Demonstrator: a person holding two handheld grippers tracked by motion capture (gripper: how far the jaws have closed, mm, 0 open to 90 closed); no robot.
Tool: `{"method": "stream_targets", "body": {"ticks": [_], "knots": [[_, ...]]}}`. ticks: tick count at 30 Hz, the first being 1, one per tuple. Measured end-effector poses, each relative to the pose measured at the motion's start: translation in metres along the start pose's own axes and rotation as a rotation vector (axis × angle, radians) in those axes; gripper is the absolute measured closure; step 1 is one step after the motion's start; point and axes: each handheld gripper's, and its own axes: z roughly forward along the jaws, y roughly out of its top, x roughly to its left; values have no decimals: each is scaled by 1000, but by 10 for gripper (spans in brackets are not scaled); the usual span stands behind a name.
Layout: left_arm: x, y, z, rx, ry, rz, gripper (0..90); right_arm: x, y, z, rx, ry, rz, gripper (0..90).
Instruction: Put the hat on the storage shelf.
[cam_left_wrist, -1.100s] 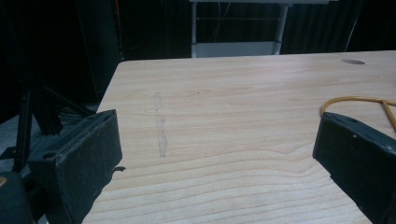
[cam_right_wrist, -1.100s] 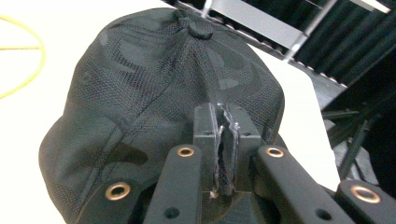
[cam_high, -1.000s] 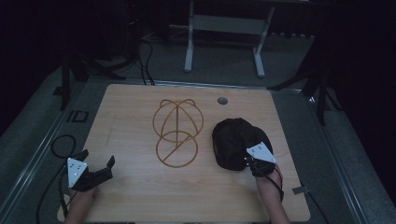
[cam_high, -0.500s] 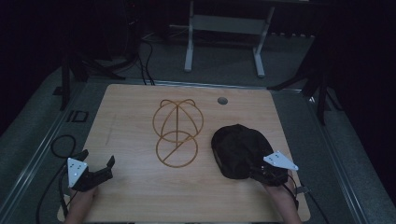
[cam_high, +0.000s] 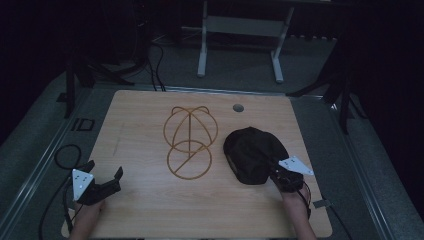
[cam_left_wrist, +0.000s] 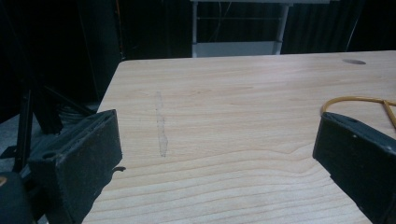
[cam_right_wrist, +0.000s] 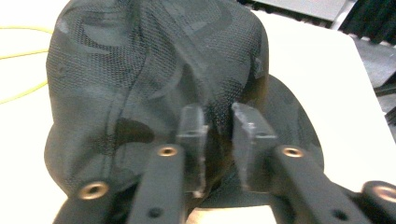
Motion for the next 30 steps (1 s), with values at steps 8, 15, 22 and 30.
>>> {"method": "stream_targets", "body": {"ticks": [8,15,22,30], "knots": [[0,0,0,0,-1,-2,18,6,7,3,5,-72,-33,863],[0,0,0,1,-1,-1,18,-2,19,-9,-40,-101,0,869],[0,0,0,-2,0,6,17,-7,36,-28,-102,-99,21,870],[0,0,0,1,0,6,18,-17,67,-52,-171,-105,51,870]]}}
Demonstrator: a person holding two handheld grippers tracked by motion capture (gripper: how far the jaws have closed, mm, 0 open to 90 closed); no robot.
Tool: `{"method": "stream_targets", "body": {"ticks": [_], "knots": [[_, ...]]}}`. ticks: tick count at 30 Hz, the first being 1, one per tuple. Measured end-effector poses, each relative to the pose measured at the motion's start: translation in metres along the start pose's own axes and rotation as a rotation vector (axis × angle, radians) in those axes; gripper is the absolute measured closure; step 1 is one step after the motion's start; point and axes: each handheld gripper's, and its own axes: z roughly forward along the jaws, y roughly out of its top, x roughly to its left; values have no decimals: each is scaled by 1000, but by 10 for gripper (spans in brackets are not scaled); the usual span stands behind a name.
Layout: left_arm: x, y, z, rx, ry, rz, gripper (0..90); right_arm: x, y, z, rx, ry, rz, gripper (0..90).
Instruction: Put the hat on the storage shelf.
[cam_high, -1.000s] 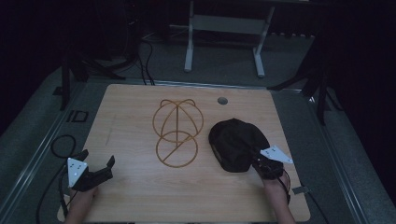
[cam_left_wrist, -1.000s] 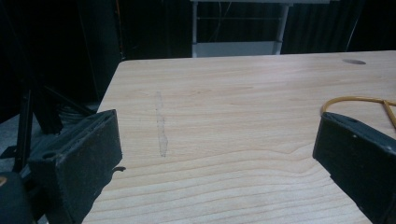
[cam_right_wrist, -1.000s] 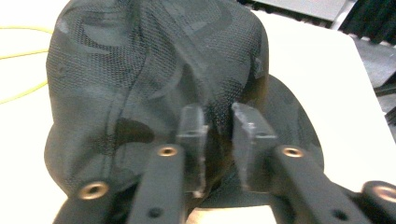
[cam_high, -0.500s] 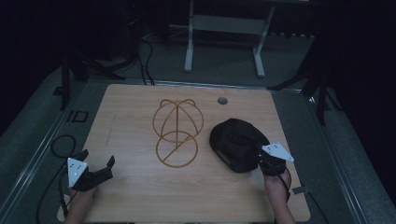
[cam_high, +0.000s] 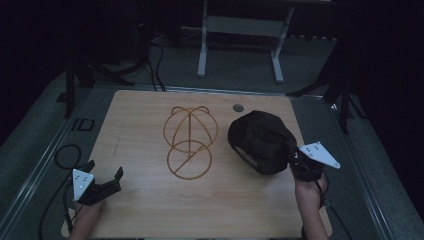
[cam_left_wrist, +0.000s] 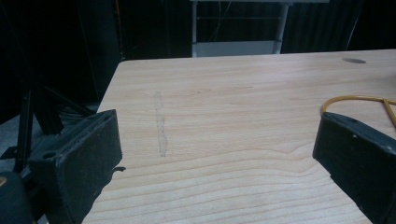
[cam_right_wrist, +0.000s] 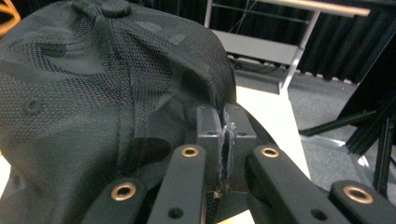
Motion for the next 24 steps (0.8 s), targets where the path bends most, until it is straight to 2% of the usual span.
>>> {"method": "stream_targets", "body": {"ticks": [8,9,10,13,14,19,24], "knots": [[0,0,0,-1,0,0,17,-1,39,-12,-61,3,-34,869],[0,0,0,1,0,2,17,-1,39,-12,-61,3,-34,869],[0,0,0,2,0,0,18,-1,50,-15,-77,14,-43,869],[0,0,0,2,0,1,17,0,57,-17,-87,19,-47,869],[0,0,0,1,-1,1,17,1,67,-19,-101,31,-50,869],[0,0,0,1,-1,0,18,7,82,-24,-133,40,-66,869],[0,0,0,-1,-1,2,17,16,99,-30,-171,71,-74,869]]}}
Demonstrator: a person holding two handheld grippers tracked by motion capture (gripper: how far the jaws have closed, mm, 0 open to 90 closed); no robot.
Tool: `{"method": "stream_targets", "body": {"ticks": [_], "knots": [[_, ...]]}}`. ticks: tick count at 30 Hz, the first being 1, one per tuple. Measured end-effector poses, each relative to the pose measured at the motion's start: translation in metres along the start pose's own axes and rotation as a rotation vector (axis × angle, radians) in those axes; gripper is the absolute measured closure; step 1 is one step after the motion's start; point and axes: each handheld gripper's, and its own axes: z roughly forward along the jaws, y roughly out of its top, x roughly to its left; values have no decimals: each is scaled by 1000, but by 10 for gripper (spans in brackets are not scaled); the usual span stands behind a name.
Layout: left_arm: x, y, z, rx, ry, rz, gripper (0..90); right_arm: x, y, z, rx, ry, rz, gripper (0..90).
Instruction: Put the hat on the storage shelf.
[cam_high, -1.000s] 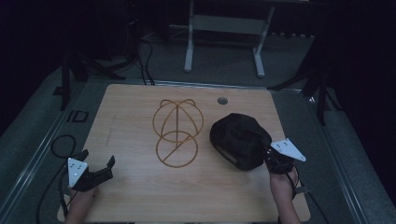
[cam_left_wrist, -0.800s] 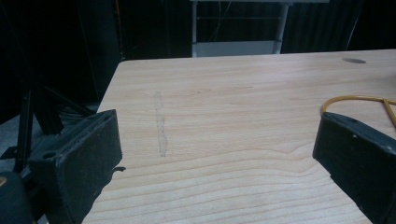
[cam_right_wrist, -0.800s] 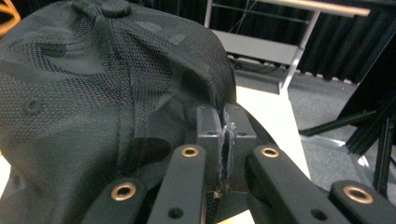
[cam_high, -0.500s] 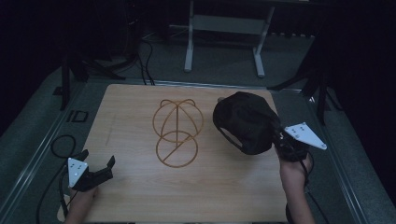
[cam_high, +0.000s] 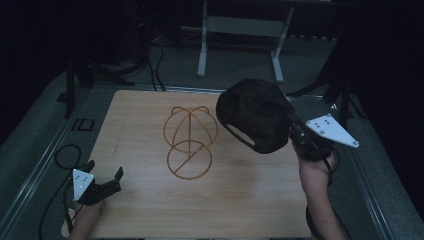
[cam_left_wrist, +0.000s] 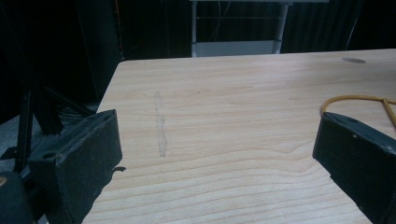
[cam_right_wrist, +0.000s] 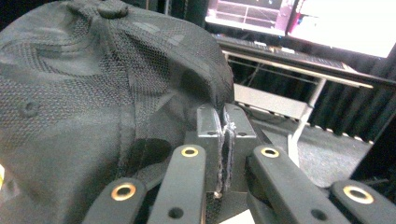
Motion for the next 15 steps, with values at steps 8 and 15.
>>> {"method": "stream_targets", "body": {"ticks": [8,15], "knots": [[0,0,0,-1,-2,-3,18,17,19,0,-41,44,-10,869],[0,0,0,-1,-2,-1,17,34,34,0,-78,89,-19,869]]}}
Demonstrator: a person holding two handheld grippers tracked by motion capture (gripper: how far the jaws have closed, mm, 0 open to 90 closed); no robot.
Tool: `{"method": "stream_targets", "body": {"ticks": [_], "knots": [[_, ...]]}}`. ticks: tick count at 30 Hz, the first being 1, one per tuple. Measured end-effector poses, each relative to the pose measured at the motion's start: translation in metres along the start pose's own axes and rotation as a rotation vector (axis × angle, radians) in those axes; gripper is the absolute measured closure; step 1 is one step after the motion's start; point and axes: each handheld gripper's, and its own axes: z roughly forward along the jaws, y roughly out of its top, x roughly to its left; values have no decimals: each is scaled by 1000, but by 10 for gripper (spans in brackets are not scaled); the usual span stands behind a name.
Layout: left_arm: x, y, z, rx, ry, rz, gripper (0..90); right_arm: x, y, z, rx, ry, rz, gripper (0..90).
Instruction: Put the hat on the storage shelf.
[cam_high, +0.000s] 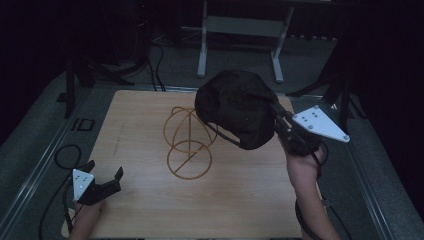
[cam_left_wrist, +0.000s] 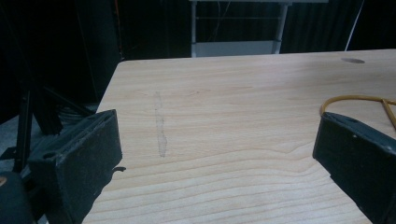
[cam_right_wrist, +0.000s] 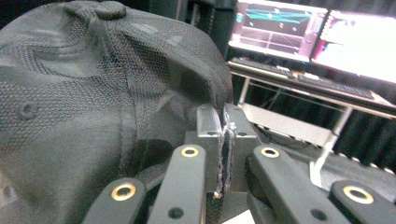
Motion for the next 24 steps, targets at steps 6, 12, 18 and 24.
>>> {"method": "stream_targets", "body": {"ticks": [6,12,18,24], "knots": [[0,0,0,-1,-2,1,18,17,10,7,-19,41,-11,869],[0,0,0,-2,-3,-1,18,37,13,18,-16,93,-16,869],[0,0,0,-3,-5,1,17,56,8,29,1,140,-26,869],[0,0,0,-5,-6,-2,17,70,-2,38,31,170,-35,869]]}}
